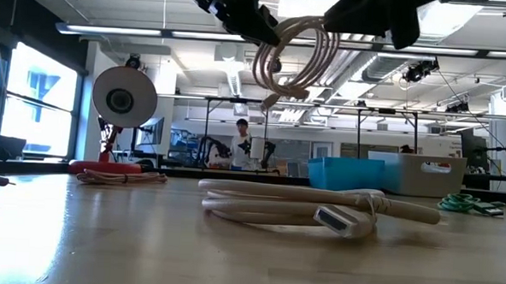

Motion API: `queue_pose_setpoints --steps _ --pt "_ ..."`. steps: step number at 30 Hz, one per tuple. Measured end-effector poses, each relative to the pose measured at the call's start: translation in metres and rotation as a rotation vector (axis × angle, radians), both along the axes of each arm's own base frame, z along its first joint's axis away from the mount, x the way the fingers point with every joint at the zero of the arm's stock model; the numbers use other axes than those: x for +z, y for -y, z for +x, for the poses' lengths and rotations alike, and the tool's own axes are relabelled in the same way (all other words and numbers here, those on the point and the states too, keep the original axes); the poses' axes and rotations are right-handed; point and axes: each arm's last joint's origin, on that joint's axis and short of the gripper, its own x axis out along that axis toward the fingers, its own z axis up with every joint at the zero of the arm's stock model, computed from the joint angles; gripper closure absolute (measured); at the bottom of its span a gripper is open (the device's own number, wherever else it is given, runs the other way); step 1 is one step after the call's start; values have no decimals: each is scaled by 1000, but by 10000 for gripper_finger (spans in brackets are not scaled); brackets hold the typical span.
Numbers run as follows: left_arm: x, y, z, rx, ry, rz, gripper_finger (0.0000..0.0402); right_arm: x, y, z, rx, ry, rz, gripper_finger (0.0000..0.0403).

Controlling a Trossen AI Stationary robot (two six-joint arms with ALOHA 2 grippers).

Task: Pick & Place USB Port
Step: Put the white HDMI cable into the gray bin

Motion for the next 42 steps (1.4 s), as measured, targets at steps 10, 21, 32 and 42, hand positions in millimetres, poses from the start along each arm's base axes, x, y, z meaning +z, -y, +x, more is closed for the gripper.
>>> queue_pose_setpoints --steps 10,21,32,42 --pt "-7 14 8 -59 3 -26 386 -2 4 9 -33 -3 -73 206" --pt "-8 33 15 -144 38 -9 392 -3 13 11 -73 21 -29 218" --pt "-8 30 14 -82 29 49 391 -6 4 9 -61 -5 -39 387" --pt "-6 28 13 -42 28 107 354 -3 2 6 -178 26 -47 397"
